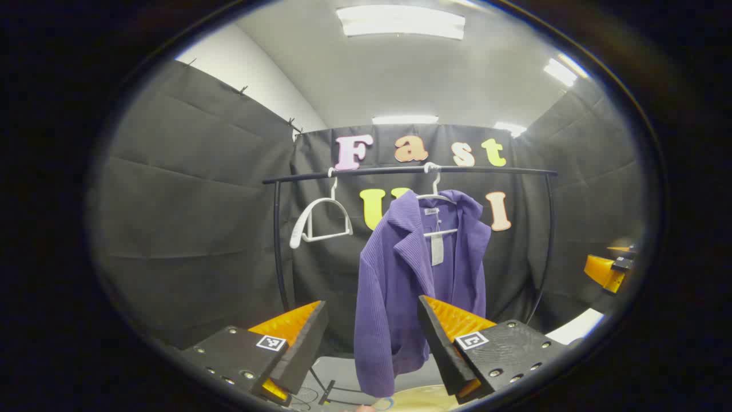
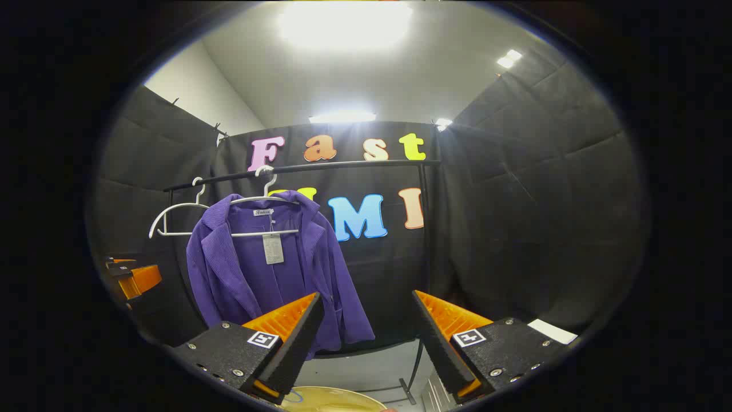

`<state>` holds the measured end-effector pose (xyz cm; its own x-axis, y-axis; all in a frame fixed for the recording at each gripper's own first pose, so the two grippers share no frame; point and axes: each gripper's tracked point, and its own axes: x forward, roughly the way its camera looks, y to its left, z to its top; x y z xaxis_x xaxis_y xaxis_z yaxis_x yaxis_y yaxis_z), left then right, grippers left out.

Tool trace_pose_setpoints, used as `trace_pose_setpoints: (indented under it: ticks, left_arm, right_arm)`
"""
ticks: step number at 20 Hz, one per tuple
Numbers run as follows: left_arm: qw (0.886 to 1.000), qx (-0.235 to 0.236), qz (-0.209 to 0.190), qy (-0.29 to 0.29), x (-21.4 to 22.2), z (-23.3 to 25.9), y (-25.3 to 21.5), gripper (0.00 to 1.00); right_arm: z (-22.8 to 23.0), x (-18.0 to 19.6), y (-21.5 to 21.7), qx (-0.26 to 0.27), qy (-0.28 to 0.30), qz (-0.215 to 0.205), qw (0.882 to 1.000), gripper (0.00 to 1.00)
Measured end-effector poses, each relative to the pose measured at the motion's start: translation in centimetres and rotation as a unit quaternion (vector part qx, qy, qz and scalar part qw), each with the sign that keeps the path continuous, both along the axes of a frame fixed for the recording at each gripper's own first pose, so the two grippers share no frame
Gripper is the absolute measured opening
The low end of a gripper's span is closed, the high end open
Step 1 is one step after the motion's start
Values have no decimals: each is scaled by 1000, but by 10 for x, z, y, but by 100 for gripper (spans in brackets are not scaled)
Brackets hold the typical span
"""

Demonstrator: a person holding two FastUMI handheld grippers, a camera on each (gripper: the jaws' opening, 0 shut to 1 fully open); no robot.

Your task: Grasp the clothes on the hanger with both hands and then place them into the laundry hamper below.

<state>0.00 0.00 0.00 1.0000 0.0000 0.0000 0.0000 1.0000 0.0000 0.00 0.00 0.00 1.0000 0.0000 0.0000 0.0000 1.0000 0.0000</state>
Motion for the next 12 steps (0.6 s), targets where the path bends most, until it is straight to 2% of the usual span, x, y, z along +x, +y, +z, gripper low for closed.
trace_pose_setpoints:
  ticks: [4, 5, 6, 12]
  left_arm:
    - [1000, 8, 2, 2, 6, -1, 0, 97]
    - [1000, 10, 4, 0, 7, 0, 1, 84]
    - [1000, 11, 5, -2, 9, 1, 1, 91]
    - [1000, 10, 3, -3, 11, -1, 2, 91]
  right_arm:
    - [-8, 4, 1, 6, 9, 1, 1000, 94]
    - [-7, 5, 1, 3, 7, -1, 1000, 94]
    - [-8, 6, 1, 1, 7, -1, 1000, 94]
    - [-8, 12, 5, -14, 3, 2, 1000, 94]
